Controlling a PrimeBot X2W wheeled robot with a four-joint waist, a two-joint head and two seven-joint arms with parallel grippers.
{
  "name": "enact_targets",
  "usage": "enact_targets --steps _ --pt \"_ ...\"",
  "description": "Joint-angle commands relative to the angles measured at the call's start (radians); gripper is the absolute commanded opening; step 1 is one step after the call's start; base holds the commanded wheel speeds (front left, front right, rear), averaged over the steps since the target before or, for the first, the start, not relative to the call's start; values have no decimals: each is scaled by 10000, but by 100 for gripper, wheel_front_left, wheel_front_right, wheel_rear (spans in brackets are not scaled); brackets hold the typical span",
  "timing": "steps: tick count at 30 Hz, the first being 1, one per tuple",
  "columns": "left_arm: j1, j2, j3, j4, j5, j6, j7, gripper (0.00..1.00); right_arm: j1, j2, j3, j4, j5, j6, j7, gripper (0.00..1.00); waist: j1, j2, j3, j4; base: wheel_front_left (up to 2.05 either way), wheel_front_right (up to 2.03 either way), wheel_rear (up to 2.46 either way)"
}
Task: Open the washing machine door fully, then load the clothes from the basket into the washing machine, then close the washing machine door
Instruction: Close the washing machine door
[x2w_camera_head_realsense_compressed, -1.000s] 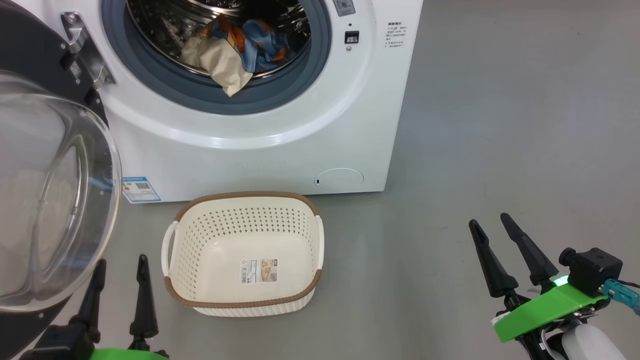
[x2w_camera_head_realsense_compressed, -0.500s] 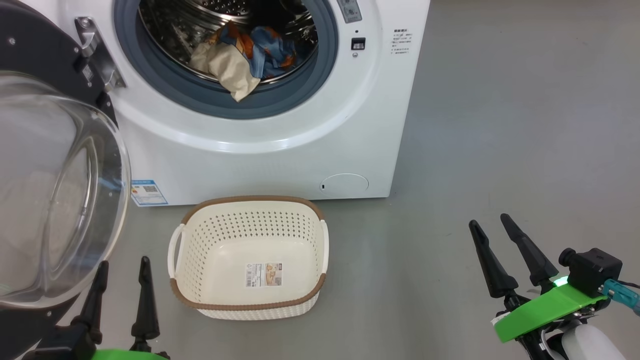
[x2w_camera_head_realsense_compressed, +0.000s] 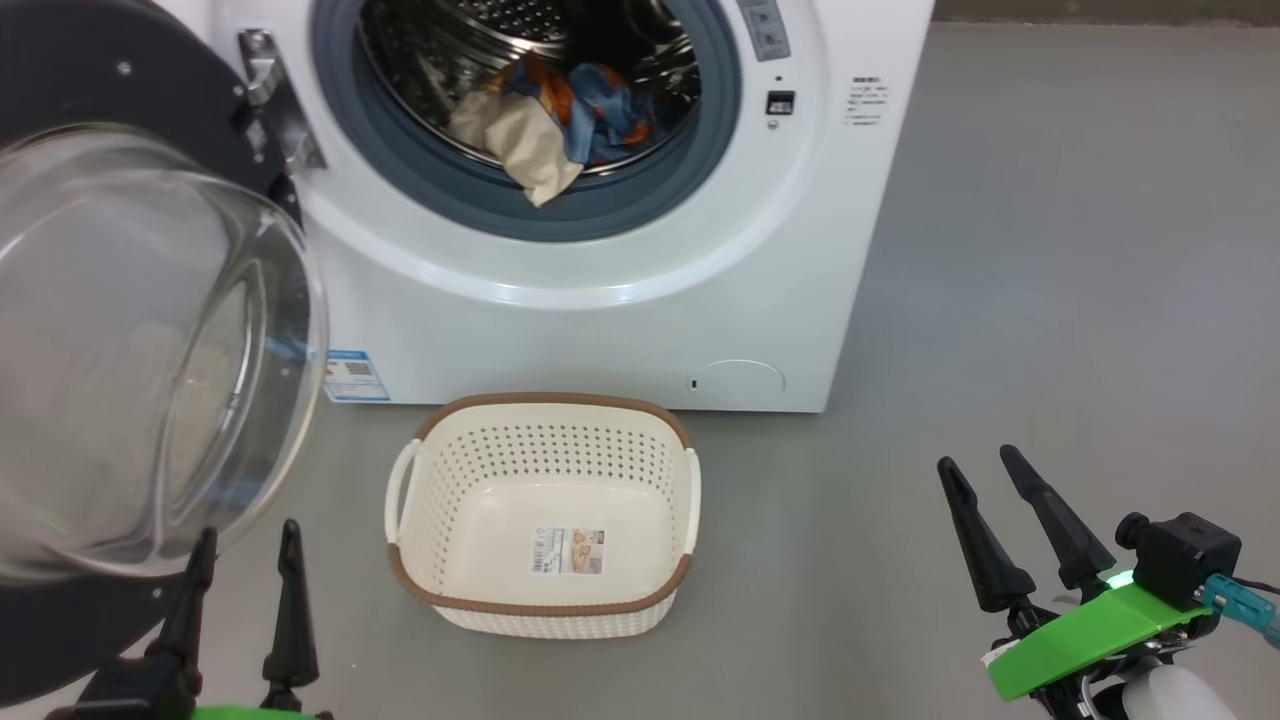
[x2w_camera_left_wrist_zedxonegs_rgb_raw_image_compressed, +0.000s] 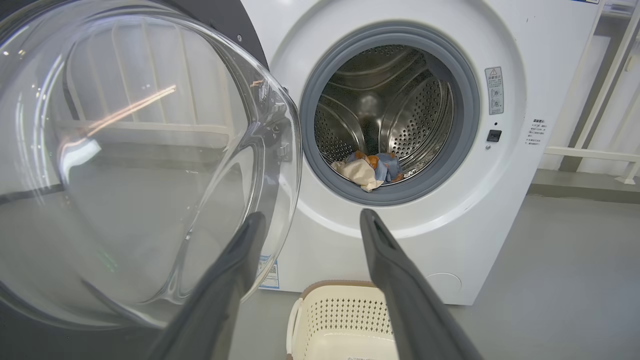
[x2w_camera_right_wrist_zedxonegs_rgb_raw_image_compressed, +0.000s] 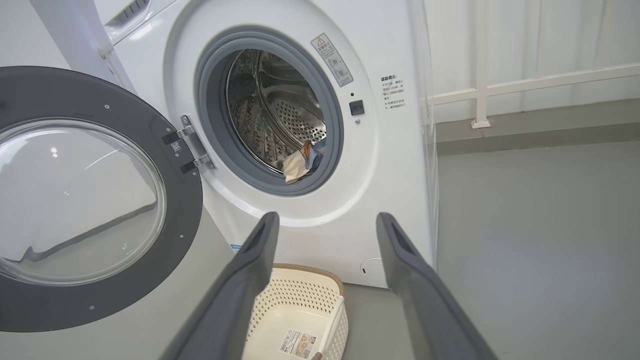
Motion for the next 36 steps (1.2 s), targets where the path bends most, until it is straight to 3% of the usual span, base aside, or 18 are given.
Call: enact_targets --steps 1,36 --pt "50 121 396 -262 82 54 -49 100 -8 -67 145 -221 8 16 -46 100 0 -1 -104 326 0 0 0" --pt "310 134 554 -306 586 756 -49 100 110 -78 409 -65 142 16 -46 100 0 -1 -452 3567 0 0 0"
